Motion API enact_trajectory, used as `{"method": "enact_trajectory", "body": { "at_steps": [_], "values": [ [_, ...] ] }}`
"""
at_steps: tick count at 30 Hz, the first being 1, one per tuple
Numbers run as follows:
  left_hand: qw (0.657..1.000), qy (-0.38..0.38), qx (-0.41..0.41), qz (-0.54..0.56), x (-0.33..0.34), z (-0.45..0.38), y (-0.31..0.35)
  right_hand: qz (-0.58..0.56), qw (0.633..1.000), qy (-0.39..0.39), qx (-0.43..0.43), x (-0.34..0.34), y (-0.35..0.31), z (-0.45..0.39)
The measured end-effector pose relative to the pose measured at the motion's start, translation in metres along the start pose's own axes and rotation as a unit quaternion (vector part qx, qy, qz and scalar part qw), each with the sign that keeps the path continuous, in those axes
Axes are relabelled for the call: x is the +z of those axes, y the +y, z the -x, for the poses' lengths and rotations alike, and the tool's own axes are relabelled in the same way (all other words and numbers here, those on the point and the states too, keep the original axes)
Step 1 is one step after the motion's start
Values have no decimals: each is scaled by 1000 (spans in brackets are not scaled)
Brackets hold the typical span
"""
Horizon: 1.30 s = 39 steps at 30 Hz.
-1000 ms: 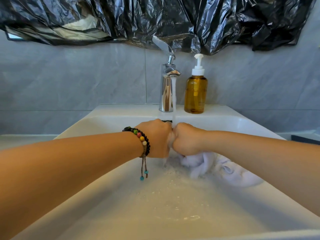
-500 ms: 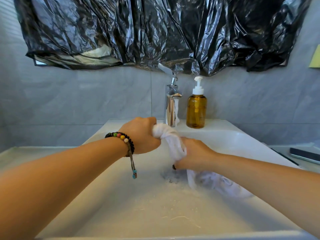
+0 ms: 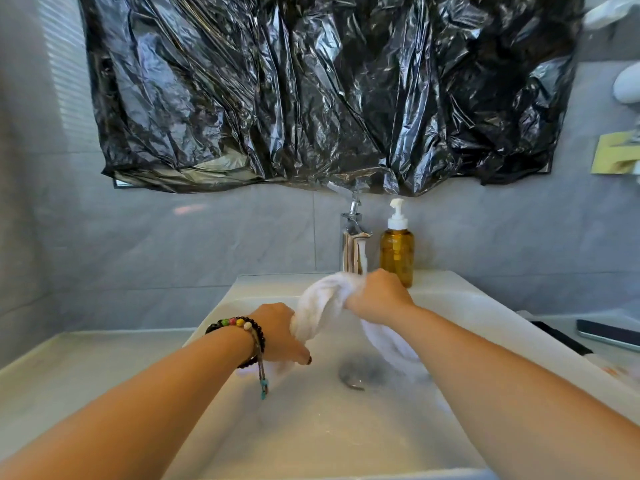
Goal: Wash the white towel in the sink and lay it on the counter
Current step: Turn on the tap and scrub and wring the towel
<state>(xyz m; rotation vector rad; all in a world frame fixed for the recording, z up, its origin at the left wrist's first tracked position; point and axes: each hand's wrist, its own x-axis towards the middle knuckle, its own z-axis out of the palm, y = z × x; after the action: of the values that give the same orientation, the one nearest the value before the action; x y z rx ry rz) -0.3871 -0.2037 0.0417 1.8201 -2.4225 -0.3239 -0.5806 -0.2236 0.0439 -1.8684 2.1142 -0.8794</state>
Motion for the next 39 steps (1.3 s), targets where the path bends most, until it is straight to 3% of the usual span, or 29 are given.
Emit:
{"method": "enact_trajectory", "body": {
  "at_steps": [6,10,15,18,24,27,30,33,36,39],
  "values": [
    [980,-122,-13,158,-7,-10,11,-193,980,-34,24,0,6,1],
    [956,-143,5,254,-8,-23,31,-136,989,-31,-51,-4,15,-2],
    [949,-68,20,307,9,-47,47,-1,995,42,-95,-3,7,-1],
    [957,-24,0,288,16,-46,50,4,996,48,-79,2,9,0],
    [969,8,-6,246,4,-41,48,7,991,36,-126,-8,3,5],
    [931,43,-11,362,-5,-34,36,-44,991,-52,-114,-18,17,4],
    [881,74,0,467,-11,-32,26,-89,983,-157,-37,-25,34,6],
    [839,85,1,537,-13,-30,23,-180,971,-155,-22,-26,28,7],
    [792,29,53,607,-10,-30,25,-359,927,-107,11,-23,10,12],
    [777,-70,99,618,-1,-31,32,-570,806,-144,60,-19,0,17]
  ]
}}
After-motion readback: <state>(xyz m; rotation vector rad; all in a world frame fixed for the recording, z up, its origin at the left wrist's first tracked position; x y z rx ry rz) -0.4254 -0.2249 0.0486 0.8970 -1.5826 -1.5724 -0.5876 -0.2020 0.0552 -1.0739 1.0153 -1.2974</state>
